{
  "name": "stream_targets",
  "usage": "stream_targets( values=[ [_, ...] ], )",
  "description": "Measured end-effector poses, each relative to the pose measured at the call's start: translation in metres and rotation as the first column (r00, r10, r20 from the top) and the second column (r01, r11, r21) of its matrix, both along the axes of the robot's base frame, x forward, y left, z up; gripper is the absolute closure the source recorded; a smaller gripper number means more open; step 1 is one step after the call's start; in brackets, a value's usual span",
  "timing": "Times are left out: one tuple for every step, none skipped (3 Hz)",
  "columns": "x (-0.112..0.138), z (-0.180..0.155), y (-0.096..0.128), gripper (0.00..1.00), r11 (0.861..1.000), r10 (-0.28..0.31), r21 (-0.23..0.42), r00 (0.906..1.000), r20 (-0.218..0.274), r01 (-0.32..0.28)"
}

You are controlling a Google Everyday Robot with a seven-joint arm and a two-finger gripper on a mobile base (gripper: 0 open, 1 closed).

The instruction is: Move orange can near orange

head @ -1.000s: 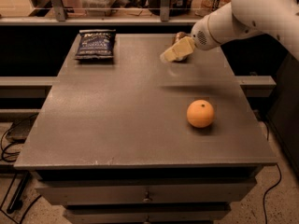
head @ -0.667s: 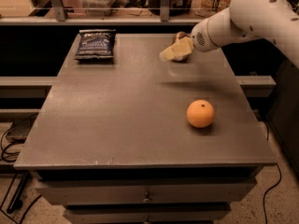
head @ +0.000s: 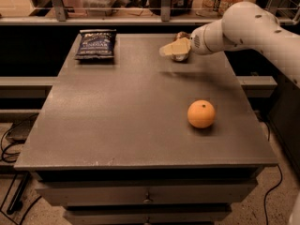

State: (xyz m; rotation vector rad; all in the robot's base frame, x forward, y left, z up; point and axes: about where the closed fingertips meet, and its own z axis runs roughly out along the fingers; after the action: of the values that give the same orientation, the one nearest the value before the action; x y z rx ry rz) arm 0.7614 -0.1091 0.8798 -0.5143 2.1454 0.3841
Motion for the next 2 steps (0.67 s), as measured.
stream_targets(
  values=[
    [0.019, -0.009, -0.003, 0.0, 0.995, -0.093, 0.029, 0.9956, -0.008, 0.093],
    [0.043, -0.024, -0.005, 0.26, 0.976, -0.201, 0.071, 0.9781, -0.053, 0.205]
  ],
)
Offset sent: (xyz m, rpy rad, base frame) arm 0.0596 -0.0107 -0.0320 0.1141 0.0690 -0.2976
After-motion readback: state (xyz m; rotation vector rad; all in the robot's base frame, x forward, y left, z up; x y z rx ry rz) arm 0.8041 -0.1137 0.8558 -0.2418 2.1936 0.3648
